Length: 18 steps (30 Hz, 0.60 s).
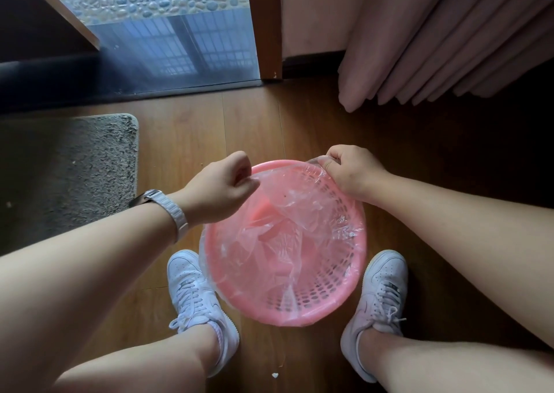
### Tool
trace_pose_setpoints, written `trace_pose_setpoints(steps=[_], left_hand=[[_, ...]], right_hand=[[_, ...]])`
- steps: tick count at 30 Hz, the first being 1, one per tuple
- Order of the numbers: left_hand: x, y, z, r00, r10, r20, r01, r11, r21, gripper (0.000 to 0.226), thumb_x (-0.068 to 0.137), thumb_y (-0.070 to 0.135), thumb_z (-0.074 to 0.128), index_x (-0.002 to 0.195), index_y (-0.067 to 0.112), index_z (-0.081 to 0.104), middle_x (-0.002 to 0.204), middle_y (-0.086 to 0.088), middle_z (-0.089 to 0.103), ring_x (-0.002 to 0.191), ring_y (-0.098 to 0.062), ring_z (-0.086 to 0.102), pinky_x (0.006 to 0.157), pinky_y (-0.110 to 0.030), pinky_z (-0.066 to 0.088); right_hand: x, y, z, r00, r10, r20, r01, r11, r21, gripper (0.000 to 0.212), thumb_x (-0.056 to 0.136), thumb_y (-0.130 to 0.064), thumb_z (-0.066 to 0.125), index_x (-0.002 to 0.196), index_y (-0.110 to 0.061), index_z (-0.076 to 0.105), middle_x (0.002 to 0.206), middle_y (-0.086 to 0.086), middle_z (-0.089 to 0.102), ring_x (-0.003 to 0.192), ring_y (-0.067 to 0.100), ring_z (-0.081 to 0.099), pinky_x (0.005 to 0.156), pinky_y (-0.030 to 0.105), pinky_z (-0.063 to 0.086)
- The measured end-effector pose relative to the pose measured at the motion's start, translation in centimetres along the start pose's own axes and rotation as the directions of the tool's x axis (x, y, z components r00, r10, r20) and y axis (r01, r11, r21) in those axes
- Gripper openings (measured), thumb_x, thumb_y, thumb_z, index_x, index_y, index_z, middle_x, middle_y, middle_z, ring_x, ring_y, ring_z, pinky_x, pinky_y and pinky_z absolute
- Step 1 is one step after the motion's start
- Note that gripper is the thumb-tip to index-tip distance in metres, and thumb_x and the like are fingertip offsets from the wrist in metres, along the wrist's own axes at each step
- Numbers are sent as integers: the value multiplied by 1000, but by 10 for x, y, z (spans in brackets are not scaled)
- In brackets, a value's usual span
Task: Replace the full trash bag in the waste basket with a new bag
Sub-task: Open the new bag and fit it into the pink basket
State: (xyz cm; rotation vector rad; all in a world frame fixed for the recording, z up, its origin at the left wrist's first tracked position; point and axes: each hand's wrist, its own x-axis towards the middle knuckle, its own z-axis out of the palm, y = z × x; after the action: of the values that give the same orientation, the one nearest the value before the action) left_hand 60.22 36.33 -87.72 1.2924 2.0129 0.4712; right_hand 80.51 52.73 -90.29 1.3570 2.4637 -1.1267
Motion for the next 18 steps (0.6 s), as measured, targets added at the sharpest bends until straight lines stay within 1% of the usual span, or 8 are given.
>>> trace_pose_setpoints(steps=[2, 4, 7, 9, 11, 13, 16, 18], left_hand=[[-1, 1, -2, 999, -43, 11, 44, 998, -55, 23, 88, 40, 59, 80, 20, 50, 67, 4, 55, 62, -18, 48, 61, -35, 44], [0, -3, -4, 995, -102, 16, 103, 988, -117, 26, 87, 49, 50, 81, 24, 56, 69, 5, 58, 67, -19, 54, 65, -35, 45], [2, -7, -9, 991, -135, -5, 131, 969, -209, 34, 85, 44, 37, 61, 27, 55, 57, 6, 50, 61, -19, 47, 61, -37, 39], [2, -7, -12, 985, -171, -12, 167, 973, -161, 36, 84, 35, 39, 55, 26, 57, 53, 5, 49, 55, -17, 43, 55, -33, 34], [2, -7, -12, 978, -208, -17, 208, 978, -28, 26, 85, 25, 48, 64, 20, 62, 57, 1, 55, 54, -18, 48, 50, -29, 36], [2, -8, -11, 984, -170, -53, 174, 982, 75, 17, 84, 22, 56, 70, 14, 58, 65, -2, 57, 60, -21, 51, 54, -33, 42], [1, -15, -9, 989, -4, -149, 27, 987, 155, 21, 86, 22, 62, 71, 14, 51, 81, -2, 51, 72, -23, 48, 64, -34, 41], [1, -19, -10, 978, 62, -201, -28, 986, 166, 20, 86, 21, 65, 72, 15, 52, 91, -2, 53, 76, -22, 50, 68, -33, 43]], right_hand=[[-2, 1, -2, 1000, -19, -1, 19, 995, -93, 36, 96, -42, 44, 74, -14, 55, 69, 4, 60, 66, 28, 55, 54, 35, 40], [-2, 2, -4, 999, -34, -1, 34, 986, -163, 37, 96, -44, 43, 74, -17, 54, 68, 1, 59, 64, 25, 55, 53, 34, 40], [-3, 4, -3, 999, -32, 27, 37, 979, -199, 39, 95, -48, 43, 74, -17, 54, 68, 0, 59, 64, 24, 55, 53, 33, 38], [-4, 5, -1, 999, -26, 45, 35, 978, -205, 41, 95, -50, 44, 72, -17, 53, 67, 0, 59, 63, 24, 54, 52, 32, 36], [-4, 5, 1, 999, -22, 49, 30, 982, -186, 42, 94, -49, 45, 69, -16, 50, 66, 0, 57, 63, 24, 53, 50, 31, 32], [-3, 4, 2, 999, -2, 37, 7, 991, -134, 40, 94, -46, 48, 66, -18, 49, 66, -1, 56, 63, 24, 52, 50, 31, 33], [-1, 5, 2, 1000, 14, 12, -13, 997, -70, 32, 90, -46, 54, 71, -20, 56, 70, -3, 59, 67, 22, 55, 53, 32, 39], [-2, 7, 1, 999, -47, -6, 45, 990, -130, 30, 89, -50, 56, 82, -21, 58, 77, -5, 59, 70, 19, 55, 56, 32, 44]])
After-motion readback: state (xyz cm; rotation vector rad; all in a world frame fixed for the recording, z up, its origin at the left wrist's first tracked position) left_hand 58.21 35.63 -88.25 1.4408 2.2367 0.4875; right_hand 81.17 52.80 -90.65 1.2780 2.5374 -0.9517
